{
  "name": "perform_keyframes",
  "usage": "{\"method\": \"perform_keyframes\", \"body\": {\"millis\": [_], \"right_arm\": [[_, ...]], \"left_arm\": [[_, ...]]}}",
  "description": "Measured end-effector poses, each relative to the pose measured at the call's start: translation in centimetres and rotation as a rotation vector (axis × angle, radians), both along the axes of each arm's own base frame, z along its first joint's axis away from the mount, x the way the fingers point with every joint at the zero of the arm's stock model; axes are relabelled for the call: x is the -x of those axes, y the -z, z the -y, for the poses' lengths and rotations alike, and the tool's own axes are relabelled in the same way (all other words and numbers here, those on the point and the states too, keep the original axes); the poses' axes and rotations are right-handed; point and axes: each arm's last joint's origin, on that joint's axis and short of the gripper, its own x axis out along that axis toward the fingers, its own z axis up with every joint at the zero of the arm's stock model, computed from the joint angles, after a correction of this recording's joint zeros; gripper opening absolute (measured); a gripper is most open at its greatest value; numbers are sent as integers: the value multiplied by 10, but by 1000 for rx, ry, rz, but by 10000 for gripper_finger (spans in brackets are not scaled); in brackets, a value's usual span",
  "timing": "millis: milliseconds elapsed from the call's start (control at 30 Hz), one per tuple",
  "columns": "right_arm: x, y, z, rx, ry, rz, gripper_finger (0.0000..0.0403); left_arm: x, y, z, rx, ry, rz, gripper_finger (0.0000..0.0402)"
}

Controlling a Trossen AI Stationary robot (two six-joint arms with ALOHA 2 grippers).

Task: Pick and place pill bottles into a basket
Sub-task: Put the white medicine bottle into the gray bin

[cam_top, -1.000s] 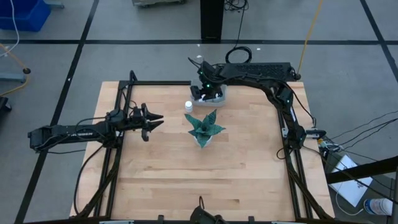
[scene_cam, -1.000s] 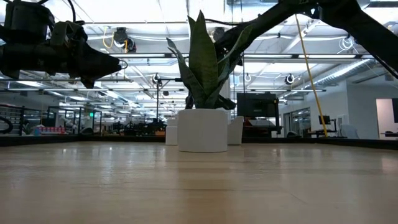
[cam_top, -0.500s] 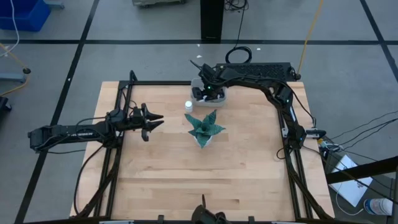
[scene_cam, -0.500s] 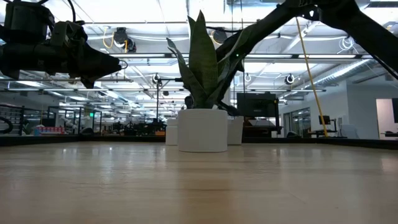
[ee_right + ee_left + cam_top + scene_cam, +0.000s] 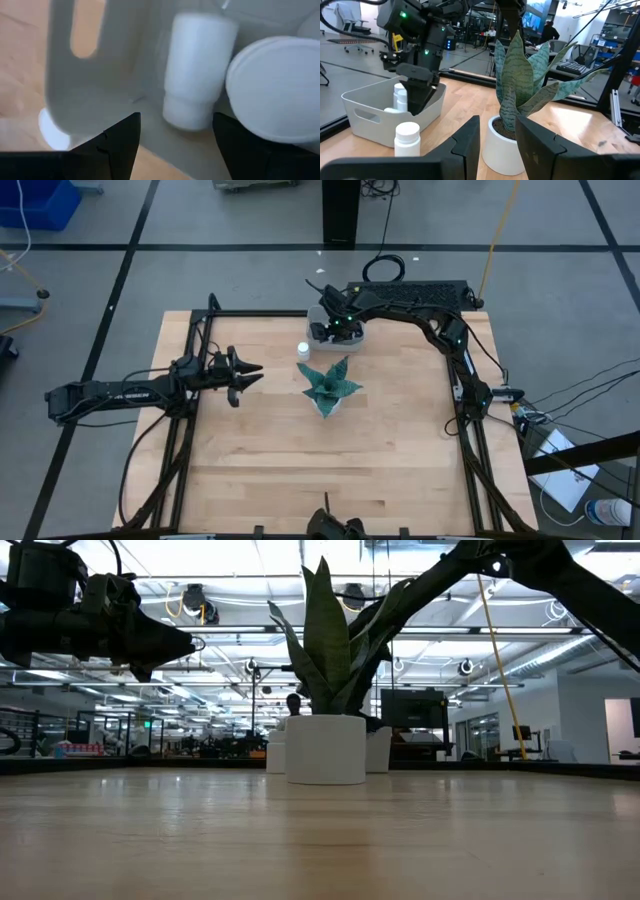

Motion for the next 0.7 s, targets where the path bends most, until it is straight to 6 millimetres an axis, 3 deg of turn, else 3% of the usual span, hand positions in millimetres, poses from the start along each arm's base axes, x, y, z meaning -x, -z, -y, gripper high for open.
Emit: {"method": "perform_keyframes", "body": {"millis": [700], "right_arm": [[-2,3,2,102,20,-38,242]], "left_arm": [[0,-1,0,17,1,9,127]]}}
